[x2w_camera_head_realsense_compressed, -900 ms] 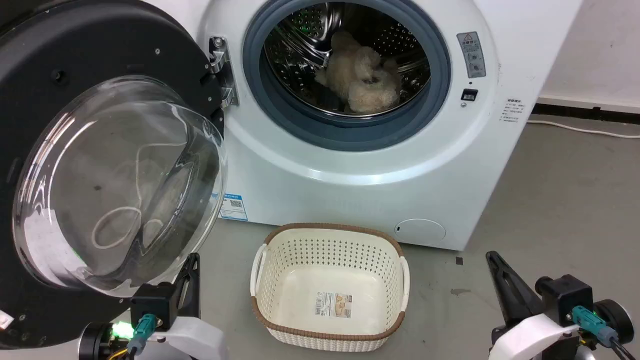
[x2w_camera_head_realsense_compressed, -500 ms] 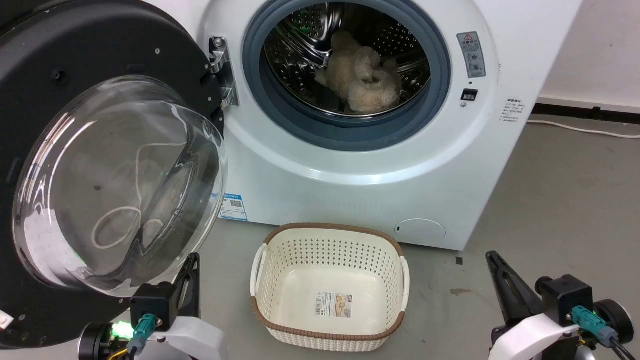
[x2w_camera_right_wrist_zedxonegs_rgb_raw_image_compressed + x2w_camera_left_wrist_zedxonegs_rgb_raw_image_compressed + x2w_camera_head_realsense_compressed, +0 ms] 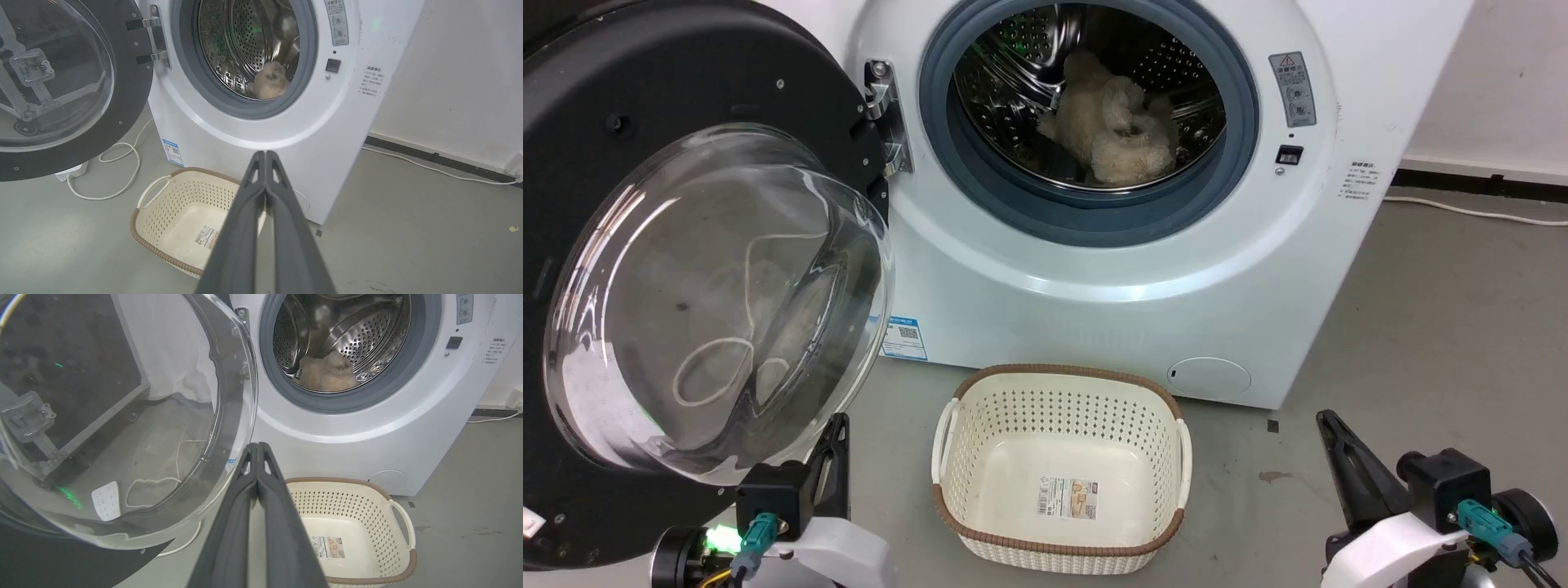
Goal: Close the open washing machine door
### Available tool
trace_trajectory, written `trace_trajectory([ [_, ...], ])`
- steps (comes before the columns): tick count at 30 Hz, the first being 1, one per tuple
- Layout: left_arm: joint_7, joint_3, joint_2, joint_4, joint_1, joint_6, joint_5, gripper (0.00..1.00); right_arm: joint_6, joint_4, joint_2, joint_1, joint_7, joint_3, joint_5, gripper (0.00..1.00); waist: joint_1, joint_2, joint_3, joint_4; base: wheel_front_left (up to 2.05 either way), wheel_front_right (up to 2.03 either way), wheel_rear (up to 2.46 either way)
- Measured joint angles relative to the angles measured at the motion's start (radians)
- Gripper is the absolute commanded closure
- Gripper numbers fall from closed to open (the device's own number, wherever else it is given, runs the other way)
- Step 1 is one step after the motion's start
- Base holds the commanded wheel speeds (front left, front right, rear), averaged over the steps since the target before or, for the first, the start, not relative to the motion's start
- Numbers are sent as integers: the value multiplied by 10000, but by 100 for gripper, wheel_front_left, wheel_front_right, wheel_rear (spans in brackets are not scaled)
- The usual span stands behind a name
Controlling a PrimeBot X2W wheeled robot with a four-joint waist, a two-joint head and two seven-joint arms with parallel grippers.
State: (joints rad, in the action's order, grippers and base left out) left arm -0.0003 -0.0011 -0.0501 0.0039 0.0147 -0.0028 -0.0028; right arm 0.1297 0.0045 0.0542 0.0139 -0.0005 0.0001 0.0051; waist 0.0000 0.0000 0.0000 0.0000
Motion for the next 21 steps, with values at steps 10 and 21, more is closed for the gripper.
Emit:
trace_trajectory([
  [10,-19,-52,-2,10,7,-2,0,0,0,15,0,8,-17,-6,46,0,0,0,1,9,0,0,0],
  [21,-270,-184,-42,-2,8,10,0,0,0,35,2,21,-267,8,127,0,0,0,-45,233,0,0,0],
])
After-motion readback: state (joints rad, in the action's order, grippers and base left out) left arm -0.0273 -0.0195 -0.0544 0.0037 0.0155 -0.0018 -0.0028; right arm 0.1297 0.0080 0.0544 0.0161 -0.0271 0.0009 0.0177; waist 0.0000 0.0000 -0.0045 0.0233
